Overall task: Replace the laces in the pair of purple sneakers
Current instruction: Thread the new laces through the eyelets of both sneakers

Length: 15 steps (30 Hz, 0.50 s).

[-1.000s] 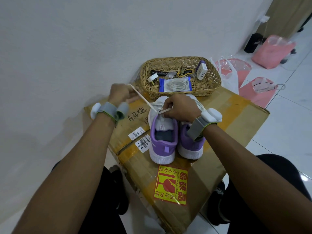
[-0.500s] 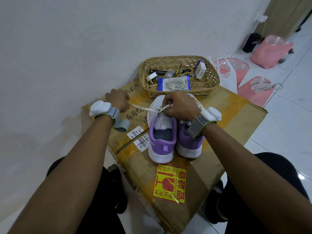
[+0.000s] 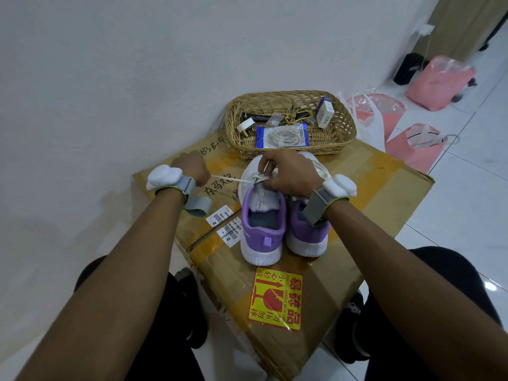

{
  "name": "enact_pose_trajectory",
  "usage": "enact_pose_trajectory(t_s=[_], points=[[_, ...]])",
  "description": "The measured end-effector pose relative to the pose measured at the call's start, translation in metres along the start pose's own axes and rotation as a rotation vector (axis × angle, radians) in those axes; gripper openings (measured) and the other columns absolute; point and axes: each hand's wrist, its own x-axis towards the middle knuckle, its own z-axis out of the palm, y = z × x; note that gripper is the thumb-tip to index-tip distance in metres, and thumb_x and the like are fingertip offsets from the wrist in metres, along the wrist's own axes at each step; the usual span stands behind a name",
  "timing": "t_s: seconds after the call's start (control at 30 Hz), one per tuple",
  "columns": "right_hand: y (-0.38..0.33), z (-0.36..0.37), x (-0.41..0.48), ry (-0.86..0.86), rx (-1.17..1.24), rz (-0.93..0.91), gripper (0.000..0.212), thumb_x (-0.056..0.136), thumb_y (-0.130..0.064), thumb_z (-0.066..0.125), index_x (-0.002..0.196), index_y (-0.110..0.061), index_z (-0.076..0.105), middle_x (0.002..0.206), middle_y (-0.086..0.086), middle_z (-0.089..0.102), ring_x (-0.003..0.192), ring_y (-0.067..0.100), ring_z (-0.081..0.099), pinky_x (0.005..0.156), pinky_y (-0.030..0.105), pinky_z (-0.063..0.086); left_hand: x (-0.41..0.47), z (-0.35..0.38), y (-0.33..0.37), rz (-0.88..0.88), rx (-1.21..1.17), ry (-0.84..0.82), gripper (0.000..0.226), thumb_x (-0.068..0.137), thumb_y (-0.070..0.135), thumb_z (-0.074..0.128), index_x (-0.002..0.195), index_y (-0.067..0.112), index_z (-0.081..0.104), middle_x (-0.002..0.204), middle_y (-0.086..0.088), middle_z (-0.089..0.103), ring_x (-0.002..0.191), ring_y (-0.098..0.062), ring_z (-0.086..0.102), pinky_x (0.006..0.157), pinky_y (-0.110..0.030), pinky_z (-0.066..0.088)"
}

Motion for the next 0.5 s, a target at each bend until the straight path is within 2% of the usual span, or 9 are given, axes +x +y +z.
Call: enact_pose_trajectory(t_s=[0.03, 0.1, 0.13, 0.17, 0.23, 0.3, 0.37, 0.5], points=[[-0.001, 0.0, 0.0, -0.003, 0.001, -0.009, 0.027, 0.066, -0.026, 0.071, 0.09, -0.033, 0.063, 0.082, -0.016, 0.068, 0.081, 0.005, 0.06, 0.065, 0.029, 0.05, -0.001, 0.002, 0.006, 0.048, 0.02, 0.021, 0.029, 0.095, 0.03, 0.065, 0.103, 0.002, 0.067, 0.097, -0.013, 0.068, 0.072, -0.027, 0.06, 0.065, -0.037, 0.05], [0.0, 0.001, 0.001, -0.01, 0.011, -0.027, 0.027, 0.066, -0.025, 0.072, 0.091, -0.033, 0.063, 0.082, -0.016, 0.068, 0.081, 0.005, 0.06, 0.068, 0.032, 0.053, -0.01, -0.001, 0.022, 0.244, -0.051, -0.004, 0.035, 0.091, 0.033, 0.069, 0.121, 0.016, 0.067, 0.113, -0.005, 0.065, 0.095, -0.028, 0.061, 0.088, -0.039, 0.049], [0.001, 0.001, 0.001, -0.012, 0.022, -0.035, 0.027, 0.067, -0.024, 0.072, 0.091, -0.033, 0.064, 0.082, -0.016, 0.068, 0.08, 0.006, 0.061, 0.069, 0.033, 0.054, -0.016, -0.004, 0.028, 0.34, -0.126, -0.045, 0.044, 0.088, 0.037, 0.073, 0.129, 0.024, 0.063, 0.116, -0.002, 0.061, 0.104, -0.025, 0.058, 0.095, -0.037, 0.045], [0.001, 0.001, 0.001, -0.015, 0.029, -0.042, 0.027, 0.067, -0.024, 0.072, 0.092, -0.032, 0.064, 0.083, -0.016, 0.068, 0.08, 0.006, 0.061, 0.07, 0.035, 0.055, -0.022, -0.007, 0.033, 0.411, -0.192, -0.087, 0.05, 0.085, 0.041, 0.075, 0.132, 0.029, 0.061, 0.115, -0.001, 0.06, 0.105, -0.022, 0.057, 0.093, -0.034, 0.044], [0.002, 0.001, 0.003, -0.022, 0.043, -0.056, 0.028, 0.067, -0.023, 0.073, 0.093, -0.032, 0.065, 0.084, -0.015, 0.068, 0.077, 0.005, 0.061, 0.071, 0.036, 0.055, -0.027, -0.009, 0.036, 0.448, -0.291, -0.087, 0.041, 0.083, 0.042, 0.078, 0.121, 0.027, 0.07, 0.107, -0.003, 0.067, 0.097, -0.021, 0.061, 0.079, -0.028, 0.042], [0.003, 0.0, 0.004, -0.038, 0.055, -0.06, 0.029, 0.068, -0.021, 0.073, 0.094, -0.032, 0.065, 0.085, -0.015, 0.068, 0.072, 0.001, 0.057, 0.07, 0.037, 0.055, -0.022, -0.009, 0.032, 0.419, -0.349, -0.046, 0.027, 0.083, 0.037, 0.079, 0.102, 0.018, 0.078, 0.098, -0.005, 0.071, 0.092, -0.021, 0.063, 0.072, -0.026, 0.04], [0.004, -0.002, 0.004, -0.054, 0.051, -0.049, 0.031, 0.067, -0.018, 0.071, 0.094, -0.032, 0.065, 0.086, -0.016, 0.068, 0.071, -0.001, 0.056, 0.071, 0.038, 0.055, -0.018, -0.008, 0.025, 0.373, -0.339, -0.043, 0.024, 0.085, 0.035, 0.078, 0.097, 0.015, 0.079, 0.095, -0.006, 0.071, 0.088, -0.021, 0.061, 0.072, -0.026, 0.039], [0.008, -0.004, 0.004, -0.075, 0.02, -0.02, 0.033, 0.062, -0.02, 0.065, 0.092, -0.034, 0.063, 0.087, -0.019, 0.065, 0.086, 0.009, 0.061, 0.078, 0.041, 0.055, -0.011, -0.008, 0.003, 0.212, -0.296, 0.056, 0.019, 0.088, 0.031, 0.076, 0.09, 0.013, 0.078, 0.087, -0.01, 0.069, 0.08, -0.026, 0.06, 0.068, -0.03, 0.042]])
